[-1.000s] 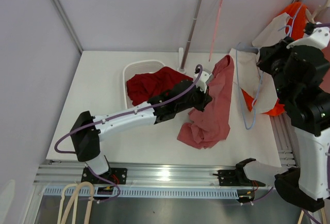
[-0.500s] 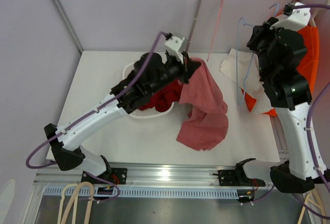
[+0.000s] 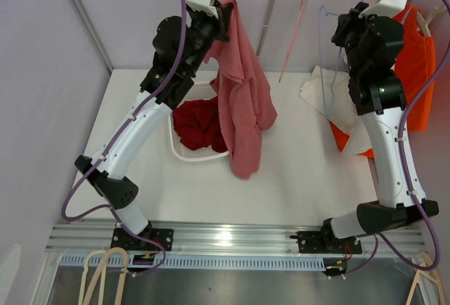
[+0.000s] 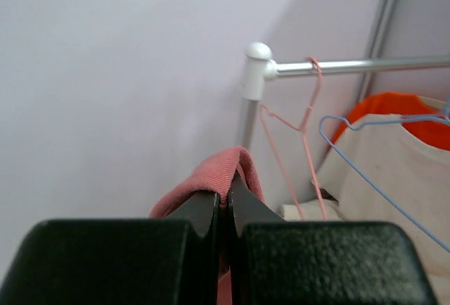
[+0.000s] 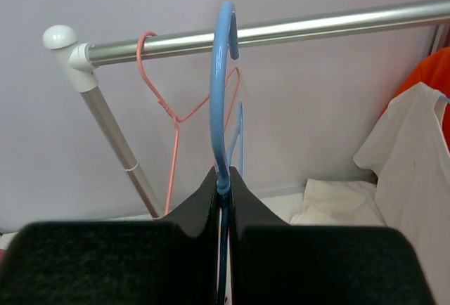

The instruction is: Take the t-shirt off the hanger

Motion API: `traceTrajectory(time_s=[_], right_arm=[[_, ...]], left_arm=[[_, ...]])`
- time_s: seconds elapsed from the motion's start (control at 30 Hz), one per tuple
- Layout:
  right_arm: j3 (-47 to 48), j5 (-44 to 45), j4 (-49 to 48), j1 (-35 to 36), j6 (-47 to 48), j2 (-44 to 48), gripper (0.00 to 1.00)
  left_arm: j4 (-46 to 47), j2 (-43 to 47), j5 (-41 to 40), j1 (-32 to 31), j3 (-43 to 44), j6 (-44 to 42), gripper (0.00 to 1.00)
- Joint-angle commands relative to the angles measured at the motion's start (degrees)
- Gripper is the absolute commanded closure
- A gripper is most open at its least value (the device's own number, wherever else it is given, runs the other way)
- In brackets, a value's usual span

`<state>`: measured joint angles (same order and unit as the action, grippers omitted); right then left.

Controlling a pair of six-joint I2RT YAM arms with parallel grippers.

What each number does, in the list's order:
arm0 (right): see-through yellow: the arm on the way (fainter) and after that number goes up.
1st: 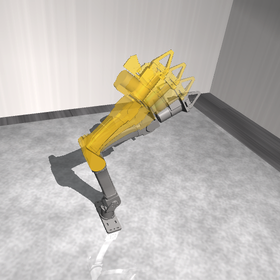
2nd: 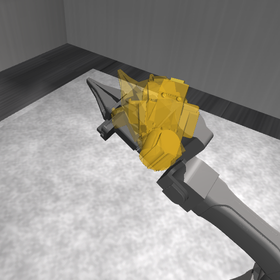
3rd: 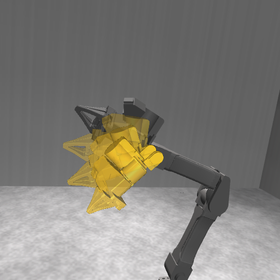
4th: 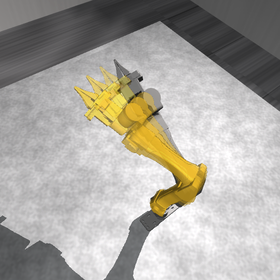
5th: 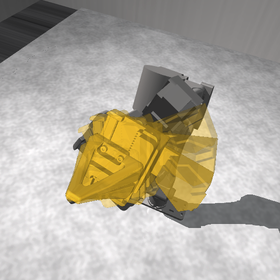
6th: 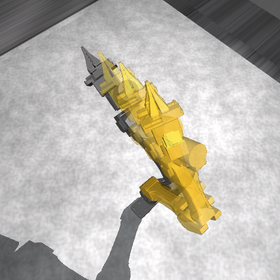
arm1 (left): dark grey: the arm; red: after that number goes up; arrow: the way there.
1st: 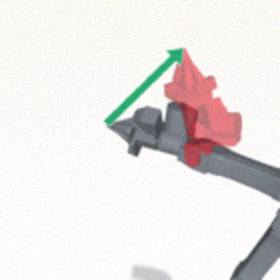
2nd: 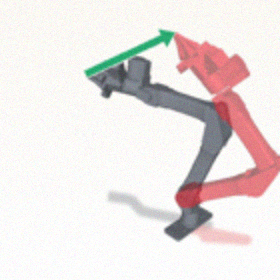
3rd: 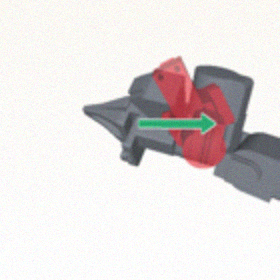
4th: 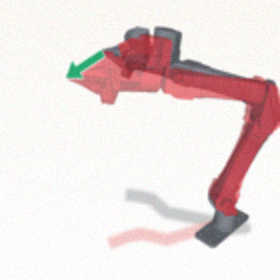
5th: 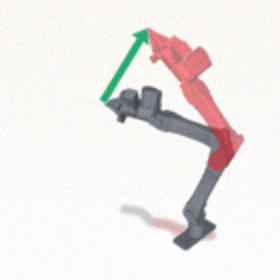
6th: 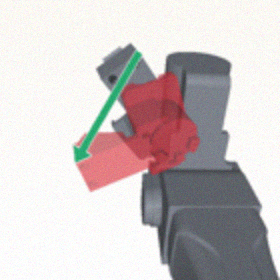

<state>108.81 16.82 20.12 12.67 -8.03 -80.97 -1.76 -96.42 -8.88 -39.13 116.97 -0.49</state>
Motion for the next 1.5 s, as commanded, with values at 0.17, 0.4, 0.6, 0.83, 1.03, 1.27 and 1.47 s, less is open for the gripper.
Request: traceTrajectory(time_s=[0.17,0.4,0.6,0.83,1.03,1.27,1.47], right_arm=[[7.0,-6.1,-4.7,-2.9,-0.1,-6.1,1.0],[8.7,-6.6,-5.8,-3.3,0.1,-8.5,1.0],[9.9,-7.4,-5.1,-3.5,0.3,-9.5,1.0],[10.0,-8.9,-5.1,-3.6,0.5,-9.6,1.0],[9.8,-10.0,-6.0,-3.8,1.5,-10.1,1.0],[7.9,-11.5,-9.7,-5.2,2.3,-10.4,1.0],[11.9,-8.2,-8.1,-5.5,2.7,-13.5,1.0]], left_arm=[[5.0,1.9,-1.7,5.9,12.2,-8.7,0.99],[3.8,4.9,-2.7,9.4,3.8,-6.0,0.99],[8.1,10.8,-5.5,11.8,-12.5,-0.7,0.99],[7.3,11.3,-4.7,12.2,-32.8,10.8,0.99],[-9.1,4.5,-6.6,11.9,-39.8,29.8,0.99],[-14.7,-3.3,-1.6,13.0,-41.6,33.4,0.99],[-11.6,-12.3,14.6,15.3,-41.2,37.3,0.89]])
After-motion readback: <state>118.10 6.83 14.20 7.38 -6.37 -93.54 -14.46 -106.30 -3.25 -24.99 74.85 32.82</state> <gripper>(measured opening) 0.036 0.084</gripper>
